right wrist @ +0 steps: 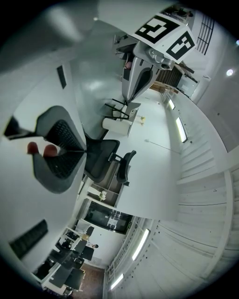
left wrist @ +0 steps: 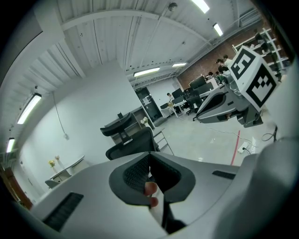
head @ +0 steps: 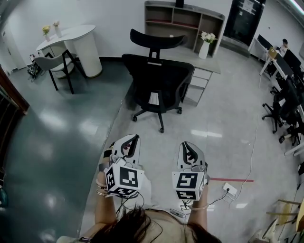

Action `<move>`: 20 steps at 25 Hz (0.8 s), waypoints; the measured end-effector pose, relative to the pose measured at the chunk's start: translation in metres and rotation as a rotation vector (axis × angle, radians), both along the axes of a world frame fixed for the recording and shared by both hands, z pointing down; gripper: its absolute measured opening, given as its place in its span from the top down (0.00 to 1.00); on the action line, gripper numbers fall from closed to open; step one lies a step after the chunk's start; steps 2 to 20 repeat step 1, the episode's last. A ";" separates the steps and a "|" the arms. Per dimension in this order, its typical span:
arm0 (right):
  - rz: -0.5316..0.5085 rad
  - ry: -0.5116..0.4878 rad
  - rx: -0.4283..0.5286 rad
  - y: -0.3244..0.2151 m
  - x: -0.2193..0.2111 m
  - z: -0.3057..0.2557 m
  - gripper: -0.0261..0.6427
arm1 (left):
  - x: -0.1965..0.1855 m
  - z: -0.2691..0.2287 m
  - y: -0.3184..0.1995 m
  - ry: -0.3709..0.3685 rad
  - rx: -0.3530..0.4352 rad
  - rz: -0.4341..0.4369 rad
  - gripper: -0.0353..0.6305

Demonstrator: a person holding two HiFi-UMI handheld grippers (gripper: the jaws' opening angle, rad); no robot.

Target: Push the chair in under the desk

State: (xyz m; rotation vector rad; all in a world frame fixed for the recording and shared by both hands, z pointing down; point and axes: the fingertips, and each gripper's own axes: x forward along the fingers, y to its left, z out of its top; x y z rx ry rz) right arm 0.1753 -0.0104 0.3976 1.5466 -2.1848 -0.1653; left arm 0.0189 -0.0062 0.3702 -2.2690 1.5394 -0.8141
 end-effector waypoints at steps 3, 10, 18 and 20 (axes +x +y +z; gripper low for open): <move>0.001 0.002 -0.003 0.004 0.002 0.002 0.92 | 0.001 0.002 0.003 -0.001 -0.001 -0.003 0.93; 0.001 0.002 -0.003 0.004 0.002 0.002 0.92 | 0.001 0.002 0.003 -0.001 -0.001 -0.003 0.93; 0.001 0.002 -0.003 0.004 0.002 0.002 0.92 | 0.001 0.002 0.003 -0.001 -0.001 -0.003 0.93; 0.001 0.002 -0.003 0.004 0.002 0.002 0.92 | 0.001 0.002 0.003 -0.001 -0.001 -0.003 0.93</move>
